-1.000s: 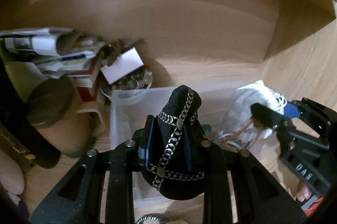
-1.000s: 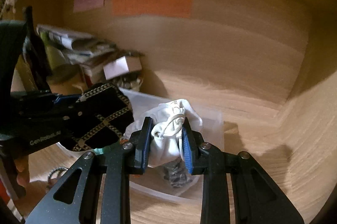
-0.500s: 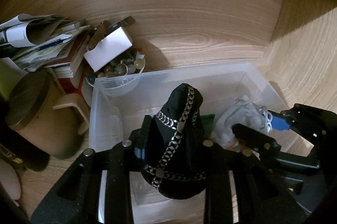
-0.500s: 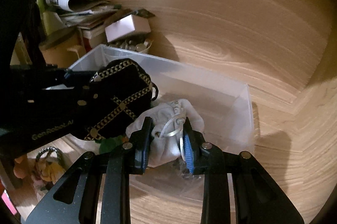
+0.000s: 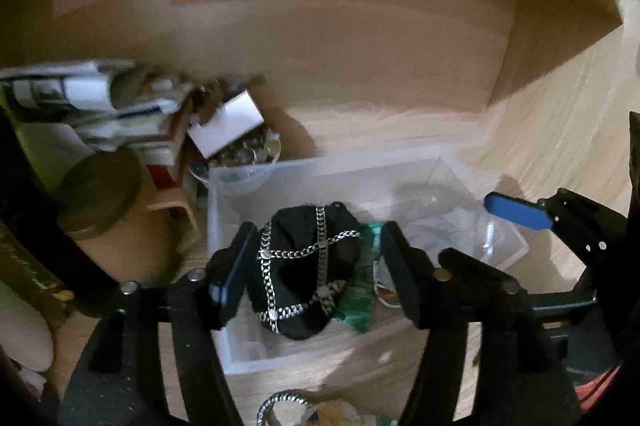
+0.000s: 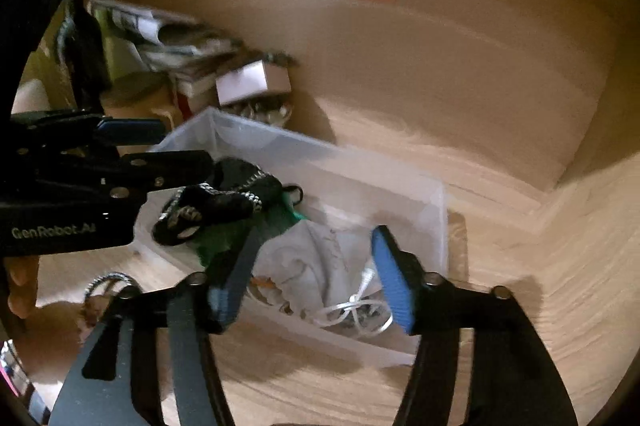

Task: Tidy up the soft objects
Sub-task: 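Carry beanie and pouch into the clear box and open both grippers, then grasp the floral scrunchie with the left gripper while the right gripper grasps the yellow-green sponge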

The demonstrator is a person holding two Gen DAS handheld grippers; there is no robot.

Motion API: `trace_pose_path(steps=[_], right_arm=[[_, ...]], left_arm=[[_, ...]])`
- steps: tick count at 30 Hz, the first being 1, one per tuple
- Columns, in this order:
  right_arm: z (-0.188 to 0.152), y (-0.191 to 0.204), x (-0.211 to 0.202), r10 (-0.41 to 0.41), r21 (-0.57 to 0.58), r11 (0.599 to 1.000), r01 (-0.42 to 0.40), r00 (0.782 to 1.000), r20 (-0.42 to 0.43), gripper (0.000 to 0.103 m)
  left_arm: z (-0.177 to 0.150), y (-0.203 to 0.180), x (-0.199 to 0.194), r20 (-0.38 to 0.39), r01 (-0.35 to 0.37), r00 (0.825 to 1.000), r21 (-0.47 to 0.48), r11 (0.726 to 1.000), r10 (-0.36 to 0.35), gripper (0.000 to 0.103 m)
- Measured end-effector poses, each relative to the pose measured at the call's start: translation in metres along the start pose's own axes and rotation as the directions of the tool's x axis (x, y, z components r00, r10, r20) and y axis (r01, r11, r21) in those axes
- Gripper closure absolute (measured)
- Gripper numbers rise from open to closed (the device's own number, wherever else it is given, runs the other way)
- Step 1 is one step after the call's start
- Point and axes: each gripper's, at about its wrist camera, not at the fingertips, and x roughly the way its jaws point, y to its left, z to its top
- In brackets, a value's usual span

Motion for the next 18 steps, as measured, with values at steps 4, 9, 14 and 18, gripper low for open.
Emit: trace_pose_path(steps=[4, 9, 14, 18], right_arm=[[0.0, 0.002, -0.028, -0.016, 0.002, 1.0, 0.016, 0.998, 0.063, 0.039], [-0.001, 0.005, -0.054, -0.024, 0.019, 1.0, 0.022, 0.992, 0.128, 0.023], [-0.018, 0.003, -0.074, -0.024, 0.046, 0.999, 0.018, 0.989, 0.145, 0.02], [-0.042, 0.0, -0.076, -0.027, 0.077, 0.997, 0.019, 0.994, 0.109, 0.02]], left_arm=[[0.001, -0.004, -0.024, 0.058, -0.011, 0.998, 0.023, 1.0, 0.01, 0.025], [-0.008, -0.006, -0.06, 0.12, -0.019, 0.993, 0.035, 0.999, 0.015, 0.006], [-0.03, -0.003, -0.072, 0.11, -0.027, 0.994, 0.04, 0.999, 0.022, 0.001], [-0.052, 0.003, -0.063, 0.033, -0.041, 0.999, 0.046, 0.998, 0.04, 0.001]])
